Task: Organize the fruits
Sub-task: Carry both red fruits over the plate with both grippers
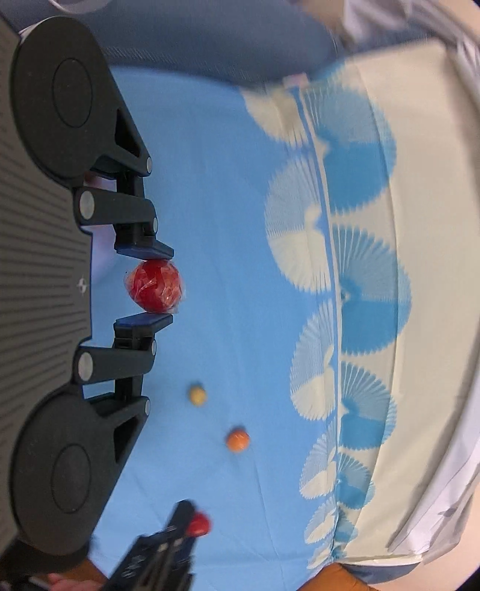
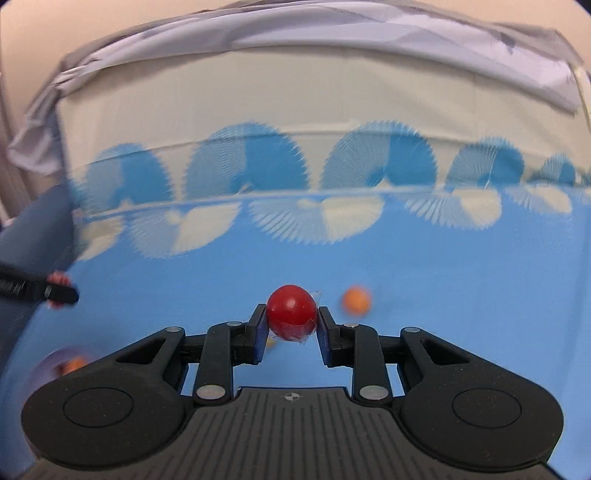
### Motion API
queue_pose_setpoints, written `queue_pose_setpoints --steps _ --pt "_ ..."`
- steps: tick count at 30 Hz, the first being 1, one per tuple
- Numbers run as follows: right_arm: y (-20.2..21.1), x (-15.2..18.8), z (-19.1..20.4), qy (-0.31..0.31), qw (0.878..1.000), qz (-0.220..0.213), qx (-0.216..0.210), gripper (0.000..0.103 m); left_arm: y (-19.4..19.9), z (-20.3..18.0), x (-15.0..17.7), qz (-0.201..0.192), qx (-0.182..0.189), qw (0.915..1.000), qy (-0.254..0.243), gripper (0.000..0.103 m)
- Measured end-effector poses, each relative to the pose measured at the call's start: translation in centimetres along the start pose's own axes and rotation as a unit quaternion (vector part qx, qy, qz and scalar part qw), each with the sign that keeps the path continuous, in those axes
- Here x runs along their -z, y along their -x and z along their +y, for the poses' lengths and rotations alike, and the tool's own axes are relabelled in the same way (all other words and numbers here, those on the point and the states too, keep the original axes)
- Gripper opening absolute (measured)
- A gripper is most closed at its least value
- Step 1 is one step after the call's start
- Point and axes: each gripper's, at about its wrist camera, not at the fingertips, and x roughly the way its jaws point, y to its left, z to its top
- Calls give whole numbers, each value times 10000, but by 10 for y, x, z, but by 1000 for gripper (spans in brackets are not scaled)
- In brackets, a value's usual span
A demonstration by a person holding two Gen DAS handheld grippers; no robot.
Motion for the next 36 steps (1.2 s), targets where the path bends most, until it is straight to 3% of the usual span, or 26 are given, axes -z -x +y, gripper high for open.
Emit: queue_pose_setpoints --steps 10,15,19,24,36 --pt "98 58 97 139 9922 595 -1085 29 100 71 116 138 -399 9961 780 33" --pt "134 77 138 695 9881 497 -1275 29 128 83 164 72 -752 9940 793 33" --pt "152 94 165 1185 9819 529 -1378 29 144 89 191 60 -762 9926 945 33" --pt "165 100 178 1450 9789 516 -1345 29 154 91 207 14 -663 9917 1102 33" --pt "174 104 189 1783 9748 487 -1247 29 159 97 209 -133 -535 9905 1257 33"
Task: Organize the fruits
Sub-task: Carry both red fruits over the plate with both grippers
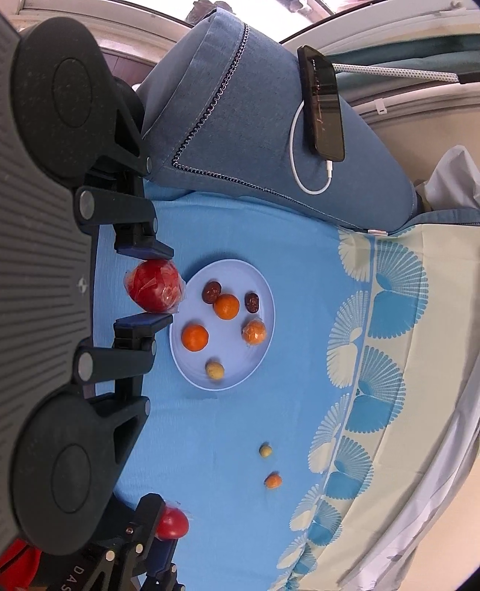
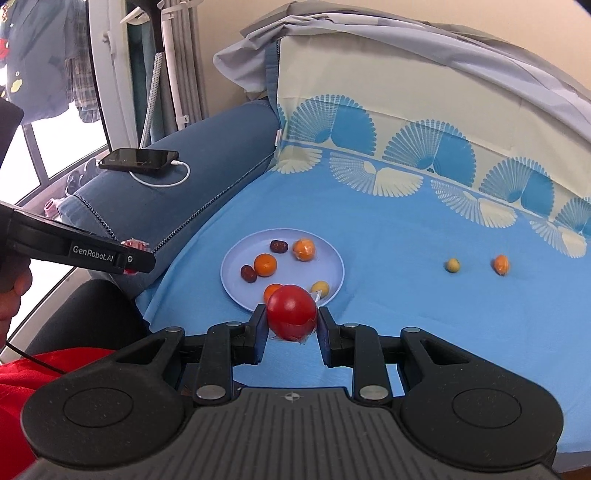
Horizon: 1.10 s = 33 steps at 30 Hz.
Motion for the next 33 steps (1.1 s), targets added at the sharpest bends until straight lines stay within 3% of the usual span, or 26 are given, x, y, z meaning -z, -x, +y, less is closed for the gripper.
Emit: queue_pose_setpoints --steps 19,33 --pt "-21 -1 2 64 9996 288 13 29 -27 5 -9 267 -9 9996 78 33" --pt "-70 -21 -2 -61 9987 491 -96 29 -67 2 -49 375 42 9992 88 33"
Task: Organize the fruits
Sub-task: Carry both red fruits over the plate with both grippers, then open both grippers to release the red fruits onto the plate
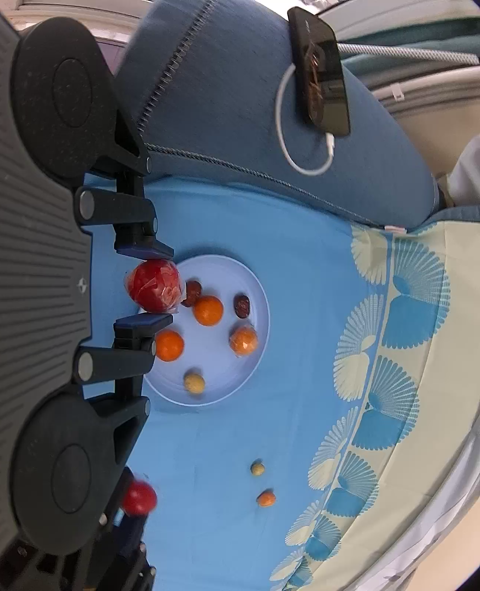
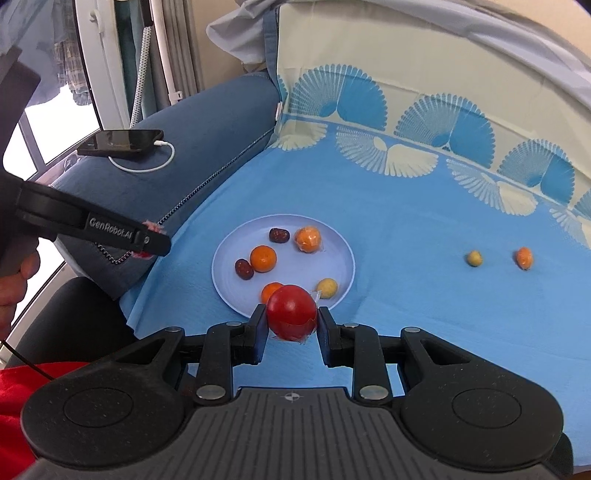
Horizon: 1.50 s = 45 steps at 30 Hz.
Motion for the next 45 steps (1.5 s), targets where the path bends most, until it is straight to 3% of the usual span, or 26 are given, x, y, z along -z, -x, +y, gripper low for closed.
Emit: queue_pose_setpoints --steps 14,31,32,34,35,36,39,45 --pt "-86 -27 -23 -75 9993 351 -97 29 -78 -17 -42 388 61 9990 -218 33" --pt "-175 -39 -42 -53 9965 793 -264 30 -178 -44 -65 825 198 9943 -650 34" --pt "-178 -39 -42 -34 9964 803 -257 31 -180 -44 -66 834 205 9941 -663 36" --pt "-184 -40 -40 -9 9959 857 -291 31 -180 -43 -68 799 246 9942 -675 58" --pt "-184 -41 -40 -23 9958 863 -314 41 -176 -41 -70 712 268 9950 -641 80" --pt "-183 -43 -40 -35 9961 837 -284 59 -169 -38 -71 594 245 9962 -596 99" --pt "-166 -47 -38 29 9976 672 -184 85 -144 -30 -72 267 -9 9981 -558 103" --pt "-111 -37 -37 -146 9971 722 -208 96 -95 -12 -47 565 -332 9971 -391 103"
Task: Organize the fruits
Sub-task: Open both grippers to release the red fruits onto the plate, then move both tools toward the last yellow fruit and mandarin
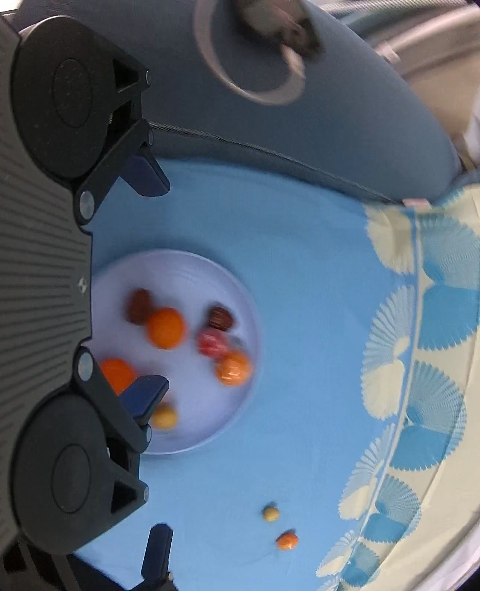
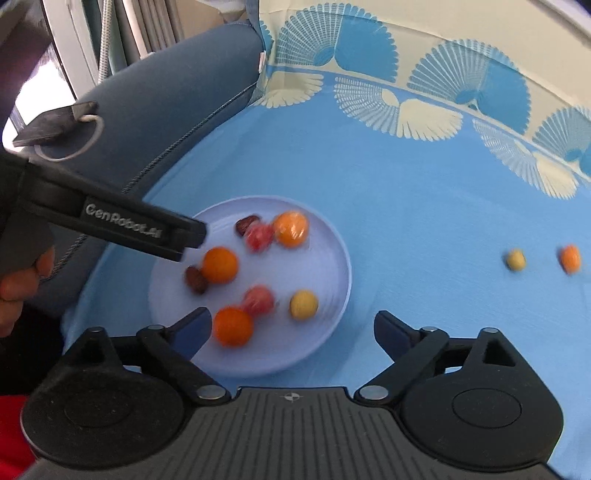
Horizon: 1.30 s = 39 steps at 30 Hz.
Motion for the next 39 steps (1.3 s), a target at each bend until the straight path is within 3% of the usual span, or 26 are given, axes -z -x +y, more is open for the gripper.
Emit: queue_pose_setpoints --steps 6,15,22,39 --pt "49 26 24 -42 9999 -102 57 102 41 3 40 305 8 9990 336 103" --pt "108 50 33 -46 9957 -801 469 102 97 -11 80 -179 -114 9997 156 103" --pt "131 70 37 -132 9945 -940 437 102 119 -17 93 -347 -122 9992 156 103" --pt "152 79 50 169 9913 -1225 447 102 143 -27 101 -653 -189 9977 -65 103"
